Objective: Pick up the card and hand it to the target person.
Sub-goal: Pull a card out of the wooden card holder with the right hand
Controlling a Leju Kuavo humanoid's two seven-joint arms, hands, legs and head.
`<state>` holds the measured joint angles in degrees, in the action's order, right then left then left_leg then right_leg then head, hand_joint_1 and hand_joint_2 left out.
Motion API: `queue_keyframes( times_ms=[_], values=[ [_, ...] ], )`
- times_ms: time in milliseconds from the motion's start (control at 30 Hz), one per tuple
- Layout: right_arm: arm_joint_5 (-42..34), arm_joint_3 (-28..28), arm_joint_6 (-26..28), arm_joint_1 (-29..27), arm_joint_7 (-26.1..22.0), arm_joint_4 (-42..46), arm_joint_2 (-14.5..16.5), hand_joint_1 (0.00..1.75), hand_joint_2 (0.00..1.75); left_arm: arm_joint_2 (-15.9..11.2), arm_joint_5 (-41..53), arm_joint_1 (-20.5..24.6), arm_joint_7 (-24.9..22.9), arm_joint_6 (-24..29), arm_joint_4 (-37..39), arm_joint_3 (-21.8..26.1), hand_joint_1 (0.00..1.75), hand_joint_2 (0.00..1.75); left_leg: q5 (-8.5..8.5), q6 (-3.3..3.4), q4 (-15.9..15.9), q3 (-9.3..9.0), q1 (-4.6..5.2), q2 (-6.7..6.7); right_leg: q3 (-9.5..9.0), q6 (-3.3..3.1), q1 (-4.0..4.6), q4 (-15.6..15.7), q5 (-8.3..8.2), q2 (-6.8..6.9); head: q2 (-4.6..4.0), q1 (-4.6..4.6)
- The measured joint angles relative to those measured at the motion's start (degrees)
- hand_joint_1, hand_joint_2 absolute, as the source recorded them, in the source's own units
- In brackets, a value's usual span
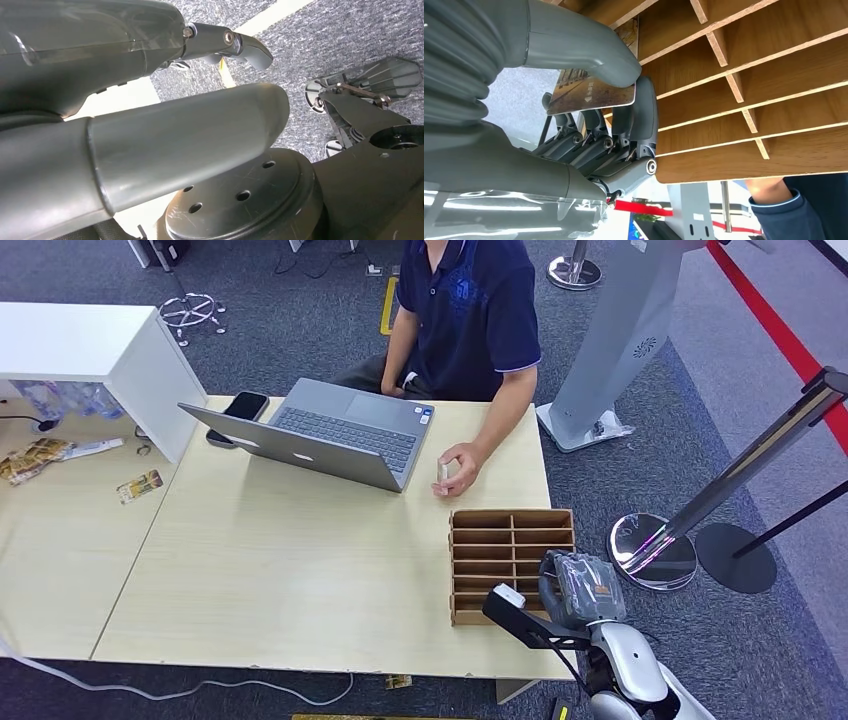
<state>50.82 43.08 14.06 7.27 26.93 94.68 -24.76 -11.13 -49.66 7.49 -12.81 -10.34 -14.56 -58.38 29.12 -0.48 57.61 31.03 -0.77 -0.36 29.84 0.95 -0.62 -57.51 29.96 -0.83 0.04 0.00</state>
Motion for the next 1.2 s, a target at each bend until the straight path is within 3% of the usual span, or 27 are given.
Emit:
queue_keyframes(
  times_ms=[533,1200],
  values=[
    [3.0,0.0,0.2,0.1,-0.8,0.7,0.0,1.59,1.75,0.0,0.0,0.0,0.0,0.1,0.0,0.0,0.00,0.00,0.00,0.00,0.0,0.01,0.00,0.00,0.00,0.00,0.00,0.0,0.00,0.00,-0.01,0.00],
    [6.6,0.5,-0.7,3.3,-3.4,10.4,0.3,1.58,1.75,0.0,0.4,0.0,0.0,0.1,0.0,0.0,0.00,0.00,0.00,0.00,0.0,0.01,0.00,0.00,0.00,0.00,0.00,0.0,0.00,0.00,-0.02,0.00]
  ],
)
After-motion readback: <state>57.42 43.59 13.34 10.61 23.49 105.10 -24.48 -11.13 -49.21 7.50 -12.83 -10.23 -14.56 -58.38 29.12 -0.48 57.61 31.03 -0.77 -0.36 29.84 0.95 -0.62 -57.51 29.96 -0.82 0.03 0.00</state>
